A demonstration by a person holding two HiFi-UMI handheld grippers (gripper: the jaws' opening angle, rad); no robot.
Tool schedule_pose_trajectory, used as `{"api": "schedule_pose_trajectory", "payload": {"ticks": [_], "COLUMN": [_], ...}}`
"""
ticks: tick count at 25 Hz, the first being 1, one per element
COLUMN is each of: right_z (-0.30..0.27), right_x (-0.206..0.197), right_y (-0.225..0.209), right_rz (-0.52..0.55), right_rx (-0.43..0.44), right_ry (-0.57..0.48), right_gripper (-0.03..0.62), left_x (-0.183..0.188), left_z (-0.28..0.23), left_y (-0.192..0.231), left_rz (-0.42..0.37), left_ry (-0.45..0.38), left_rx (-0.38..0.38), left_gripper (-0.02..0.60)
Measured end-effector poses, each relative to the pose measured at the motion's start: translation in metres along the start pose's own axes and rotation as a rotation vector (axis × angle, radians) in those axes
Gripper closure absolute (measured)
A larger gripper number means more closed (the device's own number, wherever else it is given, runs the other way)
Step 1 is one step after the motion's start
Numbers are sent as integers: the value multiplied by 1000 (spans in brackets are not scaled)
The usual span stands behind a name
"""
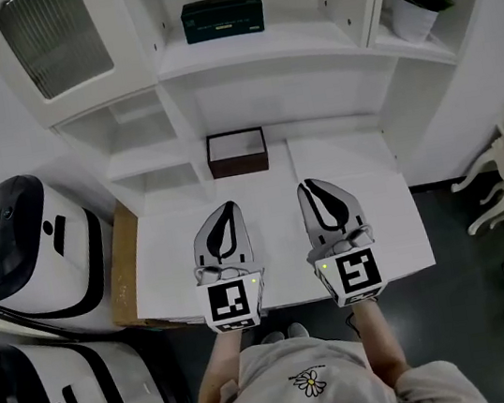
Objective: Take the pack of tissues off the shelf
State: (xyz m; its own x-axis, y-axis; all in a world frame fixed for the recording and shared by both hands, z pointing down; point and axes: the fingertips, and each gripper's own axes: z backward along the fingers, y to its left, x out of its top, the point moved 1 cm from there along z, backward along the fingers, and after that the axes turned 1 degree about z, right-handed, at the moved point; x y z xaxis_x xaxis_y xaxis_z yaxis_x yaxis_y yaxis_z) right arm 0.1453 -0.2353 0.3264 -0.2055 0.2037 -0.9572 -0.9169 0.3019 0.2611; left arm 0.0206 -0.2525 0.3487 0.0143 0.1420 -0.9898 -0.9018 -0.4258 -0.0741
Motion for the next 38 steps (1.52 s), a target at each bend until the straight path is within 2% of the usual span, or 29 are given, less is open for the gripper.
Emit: {"api": "schedule_pose_trajectory", "payload": {"ticks": [2,6,12,18,21,26,30,34,38], "right_z": [-12,-39,-89,-147,-181,-236,-274,-295,-310], "right_x": [23,65,109,151,171,192,183,175,166], "right_y": [-7,-22,-45,-67,-74,-81,-92,-106,-115], "right_rz": [30,79,67,250,355,521,625,644,667], "right_rx": [16,38,91,143,222,337,335,317,359], "right_ry": [-43,-115,-162,-152,-118,-23,95,139,204], "right_gripper": [539,496,326,228,189,172,172,172,174], "left_x": [2,6,13,14,13,10,18,23,26], "left_z": [-2,-9,-20,-30,-35,-45,-54,-64,-75], "left_y": [3,13,20,26,31,43,48,53,56], "left_rz": [-5,-7,-24,-26,-31,-24,-22,-30,-42], "left_ry": [-4,-7,-15,-1,8,16,7,0,-3], "left_rx": [0,3,-2,-17,-24,-24,-30,-33,-43], "left_gripper": [581,581,581,581,581,581,581,581,581]}}
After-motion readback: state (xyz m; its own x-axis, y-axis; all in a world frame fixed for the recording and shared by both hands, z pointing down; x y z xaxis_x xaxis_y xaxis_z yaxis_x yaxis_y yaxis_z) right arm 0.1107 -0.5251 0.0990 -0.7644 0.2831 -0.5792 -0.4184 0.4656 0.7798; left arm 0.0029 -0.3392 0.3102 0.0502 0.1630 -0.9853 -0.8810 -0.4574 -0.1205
